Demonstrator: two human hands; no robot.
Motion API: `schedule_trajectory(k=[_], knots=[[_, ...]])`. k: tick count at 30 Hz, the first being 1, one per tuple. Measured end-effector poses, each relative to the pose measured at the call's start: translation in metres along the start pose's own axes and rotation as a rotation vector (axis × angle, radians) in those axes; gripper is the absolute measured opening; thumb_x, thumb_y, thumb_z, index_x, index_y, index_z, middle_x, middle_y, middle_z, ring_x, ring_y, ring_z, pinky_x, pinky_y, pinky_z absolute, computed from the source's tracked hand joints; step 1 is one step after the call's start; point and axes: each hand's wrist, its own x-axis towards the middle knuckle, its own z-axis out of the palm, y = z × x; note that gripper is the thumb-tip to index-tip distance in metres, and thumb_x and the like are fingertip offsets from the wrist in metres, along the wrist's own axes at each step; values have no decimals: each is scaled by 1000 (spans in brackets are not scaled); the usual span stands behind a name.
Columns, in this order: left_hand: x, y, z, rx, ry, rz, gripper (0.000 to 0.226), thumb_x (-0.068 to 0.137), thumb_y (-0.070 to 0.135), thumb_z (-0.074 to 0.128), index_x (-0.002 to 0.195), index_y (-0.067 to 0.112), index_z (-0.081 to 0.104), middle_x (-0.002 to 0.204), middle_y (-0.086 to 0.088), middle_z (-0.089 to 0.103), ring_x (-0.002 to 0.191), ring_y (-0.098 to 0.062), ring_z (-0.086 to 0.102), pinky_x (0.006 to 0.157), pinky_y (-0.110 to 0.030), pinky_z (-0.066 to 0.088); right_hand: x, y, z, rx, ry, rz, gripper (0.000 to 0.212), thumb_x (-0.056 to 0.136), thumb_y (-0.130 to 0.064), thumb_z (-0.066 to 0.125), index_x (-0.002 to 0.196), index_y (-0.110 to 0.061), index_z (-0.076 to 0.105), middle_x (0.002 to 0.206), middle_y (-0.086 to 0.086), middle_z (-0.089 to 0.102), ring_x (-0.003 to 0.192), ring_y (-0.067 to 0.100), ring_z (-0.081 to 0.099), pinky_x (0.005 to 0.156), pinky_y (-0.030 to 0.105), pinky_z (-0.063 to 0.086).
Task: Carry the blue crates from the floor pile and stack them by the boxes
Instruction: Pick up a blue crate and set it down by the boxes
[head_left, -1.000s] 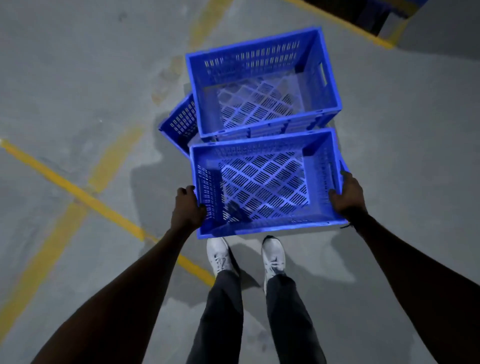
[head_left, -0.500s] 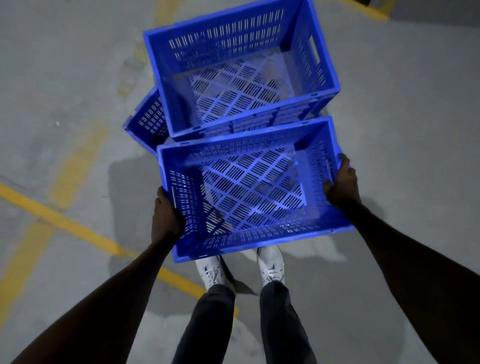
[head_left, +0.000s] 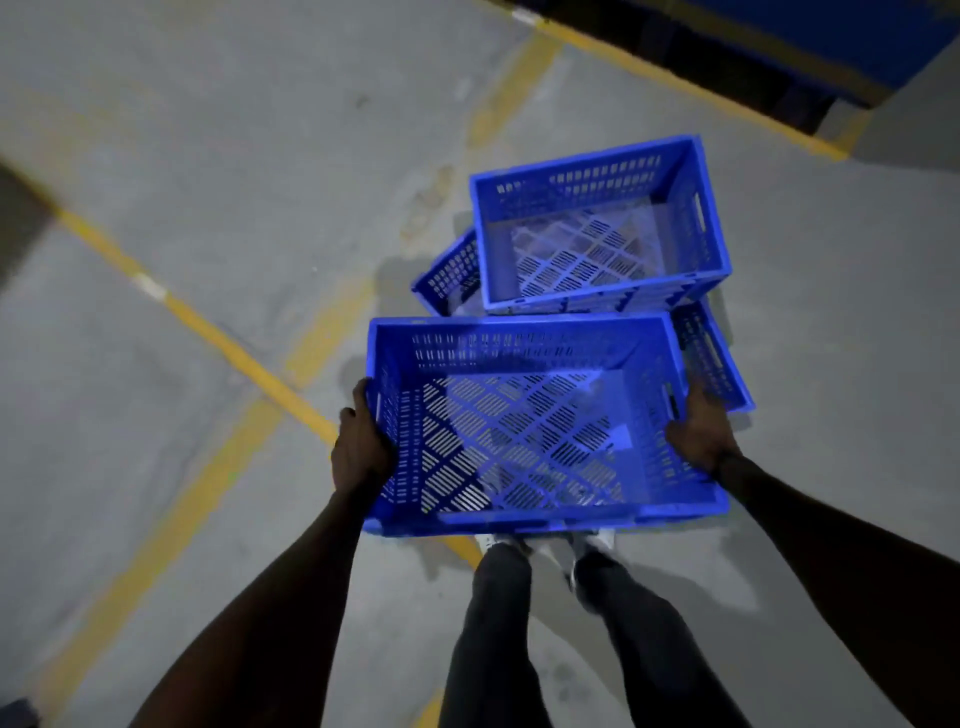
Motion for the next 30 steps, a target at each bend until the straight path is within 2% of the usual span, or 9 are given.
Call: schedule_trajectory(k=[2, 5, 8, 10, 14, 17, 20, 24, 30], knots=[[-30, -16, -47, 1, 26, -15, 75, 89, 13, 59, 151, 31, 22, 104, -18, 51, 63, -32, 51, 55, -46, 50, -30, -35, -13, -61, -49, -63, 99, 63, -26, 54, 154, -1, 25, 123, 35, 56, 108, 48, 59, 78, 45, 49], [-80, -40, -118, 22, 54, -56, 73, 88, 17, 61, 150, 29, 24, 108, -19, 52, 74, -36, 54, 62, -49, 52, -81, -99, -33, -169, -147, -120, 93, 72, -18, 61, 156, -5, 24, 108, 32, 60, 89, 45, 63, 63, 39, 43], [-135, -78, -181, 9, 77, -127, 75, 84, 15, 62, 150, 24, 27, 111, -23, 52, 84, -43, 58, 69, -50, 51, -121, -155, -36, -251, -168, -213, 85, 68, -27, 56, 147, -1, 39, 118, 32, 60, 100, 46, 62, 77, 42, 48], [-174, -111, -213, -16, 114, -177, 73, 83, 12, 63, 148, 18, 31, 110, -28, 54, 91, -48, 60, 72, -51, 50, -137, -192, -28, -246, -205, -287, 78, 75, -19, 64, 147, -3, 38, 123, 31, 60, 110, 46, 60, 87, 45, 48], [-260, -185, -254, -206, 269, -372, 72, 72, 21, 56, 142, 8, 44, 99, -32, 68, 93, -49, 65, 76, -47, 48, -191, -304, -10, -281, -249, -512, 69, 80, -12, 65, 145, -6, 42, 122, 32, 60, 112, 49, 58, 88, 52, 49], [-317, -243, -264, -368, 369, -550, 80, 63, 32, 52, 137, 5, 52, 98, -30, 71, 98, -46, 66, 87, -47, 47, -231, -392, 21, -320, -265, -713, 76, 64, -39, 48, 133, -9, 54, 118, 27, 65, 109, 46, 62, 87, 50, 53], [-364, -296, -257, -509, 453, -706, 80, 61, 34, 54, 136, 4, 54, 90, -27, 70, 95, -45, 67, 88, -47, 47, -281, -481, 58, -440, -305, -901, 72, 60, -29, 44, 127, -6, 58, 121, 26, 64, 111, 46, 60, 87, 46, 51], [-412, -350, -237, -691, 573, -891, 74, 62, 34, 55, 131, 7, 56, 86, -23, 70, 90, -44, 68, 82, -45, 48, -364, -578, 108, -529, -330, -1077, 43, 72, -9, 54, 114, -4, 60, 112, 27, 62, 101, 47, 61, 78, 43, 50], [-469, -392, -204, -964, 728, -1131, 77, 61, 32, 54, 135, 11, 52, 104, -26, 69, 98, -43, 66, 83, -45, 49, -475, -658, 194, -502, -442, -1382, 65, 66, -19, 48, 129, -6, 57, 120, 27, 61, 111, 45, 56, 90, 41, 46]])
